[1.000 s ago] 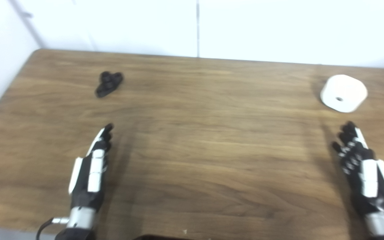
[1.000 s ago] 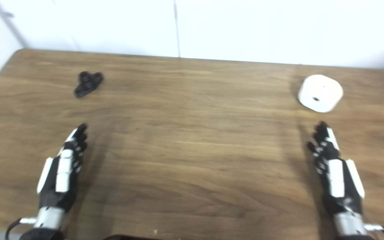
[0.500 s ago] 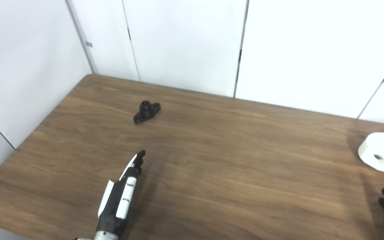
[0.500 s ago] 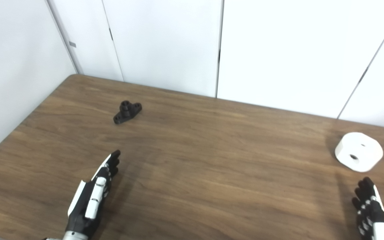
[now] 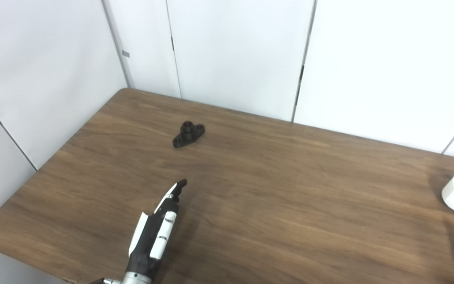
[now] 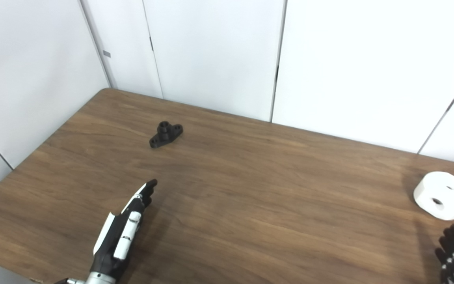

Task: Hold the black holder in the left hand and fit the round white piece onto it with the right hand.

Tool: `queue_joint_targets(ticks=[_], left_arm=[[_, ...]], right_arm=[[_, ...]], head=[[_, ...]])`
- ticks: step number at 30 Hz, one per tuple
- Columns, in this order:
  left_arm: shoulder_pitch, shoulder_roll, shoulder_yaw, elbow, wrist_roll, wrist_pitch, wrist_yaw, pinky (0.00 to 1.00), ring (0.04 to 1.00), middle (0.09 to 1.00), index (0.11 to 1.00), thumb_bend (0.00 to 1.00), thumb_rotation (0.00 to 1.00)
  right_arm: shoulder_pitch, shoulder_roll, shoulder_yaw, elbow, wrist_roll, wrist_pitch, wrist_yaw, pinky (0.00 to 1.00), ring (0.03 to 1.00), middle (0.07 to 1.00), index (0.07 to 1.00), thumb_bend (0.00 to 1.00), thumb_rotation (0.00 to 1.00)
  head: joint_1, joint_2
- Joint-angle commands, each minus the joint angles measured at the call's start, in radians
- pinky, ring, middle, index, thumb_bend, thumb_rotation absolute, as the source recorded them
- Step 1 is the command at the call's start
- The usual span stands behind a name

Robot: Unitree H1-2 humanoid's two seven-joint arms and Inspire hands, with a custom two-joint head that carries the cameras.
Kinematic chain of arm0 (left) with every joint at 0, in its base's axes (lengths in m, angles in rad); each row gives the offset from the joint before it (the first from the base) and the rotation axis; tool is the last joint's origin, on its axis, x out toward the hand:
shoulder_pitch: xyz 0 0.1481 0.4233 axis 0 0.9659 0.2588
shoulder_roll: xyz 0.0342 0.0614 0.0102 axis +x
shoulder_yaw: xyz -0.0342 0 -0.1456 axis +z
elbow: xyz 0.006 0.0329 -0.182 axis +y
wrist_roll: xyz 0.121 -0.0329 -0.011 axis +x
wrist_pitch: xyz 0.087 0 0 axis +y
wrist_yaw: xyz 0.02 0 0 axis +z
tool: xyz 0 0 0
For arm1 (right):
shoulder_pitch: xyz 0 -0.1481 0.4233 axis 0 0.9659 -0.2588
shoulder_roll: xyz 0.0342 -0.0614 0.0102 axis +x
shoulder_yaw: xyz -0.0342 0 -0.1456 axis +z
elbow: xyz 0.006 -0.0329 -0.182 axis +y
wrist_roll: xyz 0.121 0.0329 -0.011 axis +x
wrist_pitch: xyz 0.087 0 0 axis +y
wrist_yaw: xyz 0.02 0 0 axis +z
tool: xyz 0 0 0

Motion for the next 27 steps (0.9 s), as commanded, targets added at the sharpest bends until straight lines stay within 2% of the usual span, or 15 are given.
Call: queue_joint_targets(ticks=[1,6,9,11,12,14,15,22,27], left_arm=[[0.009,-0.043,-0.03,0.041,0.014,0.034,-0.008,1.0,1.0,0.994,0.945,0.39,0.95],[0.002,-0.045,-0.027,0.05,0.034,0.035,0.005,1.0,1.0,0.989,0.933,0.42,0.89],[0.004,-0.054,-0.019,0.045,0.086,0.034,0.037,1.0,1.0,0.978,0.92,0.44,0.78],[0.009,-0.063,-0.011,0.029,0.149,0.033,0.074,0.97,0.97,0.947,0.895,0.43,0.55],[0.011,-0.065,-0.006,0.013,0.174,0.029,0.088,0.95,0.96,0.938,0.888,0.43,0.49],[0.009,-0.064,0.0,-0.011,0.206,0.022,0.107,0.93,0.952,0.932,0.878,0.45,0.27],[0.004,-0.063,0.006,-0.03,0.23,0.029,0.118,0.93,0.947,0.929,0.874,0.46,0.2],[-0.052,-0.051,0.037,-0.111,0.287,0.104,0.152,0.9,0.927,0.913,0.864,0.56,0.1],[-0.12,-0.03,0.069,-0.151,0.348,0.188,0.177,0.87,0.906,0.894,0.852,0.62,0.13]], right_arm=[[0.033,0.024,0.015,0.093,0.001,-0.025,0.004,1.0,1.0,1.0,1.0,0.76,1.0],[0.028,0.029,0.013,0.103,0.009,-0.026,0.003,1.0,1.0,1.0,1.0,0.71,1.0],[0.025,0.028,0.014,0.113,0.01,-0.031,0.007,1.0,1.0,1.0,1.0,0.7,1.0],[0.024,0.028,0.016,0.119,0.01,-0.035,0.01,1.0,1.0,1.0,1.0,0.69,1.0],[0.025,0.028,0.017,0.122,0.009,-0.038,0.012,1.0,1.0,1.0,1.0,0.69,1.0],[0.029,0.028,0.018,0.119,0.006,-0.039,0.012,1.0,1.0,1.0,1.0,0.68,1.0],[0.031,0.029,0.019,0.119,0.008,-0.041,0.015,1.0,1.0,1.0,1.0,0.68,1.0],[0.044,0.034,0.02,0.109,0.001,-0.043,0.006,1.0,1.0,1.0,1.0,0.66,1.0],[0.054,0.04,0.019,0.092,0.003,-0.033,0.004,1.0,1.0,1.0,1.0,0.69,1.0]], head=[[-0.01,-0.003],[-0.017,-0.01],[-0.022,-0.011],[-0.024,-0.013],[-0.026,-0.013],[-0.031,-0.015],[-0.033,-0.014],[-0.041,-0.016],[-0.046,-0.019]])
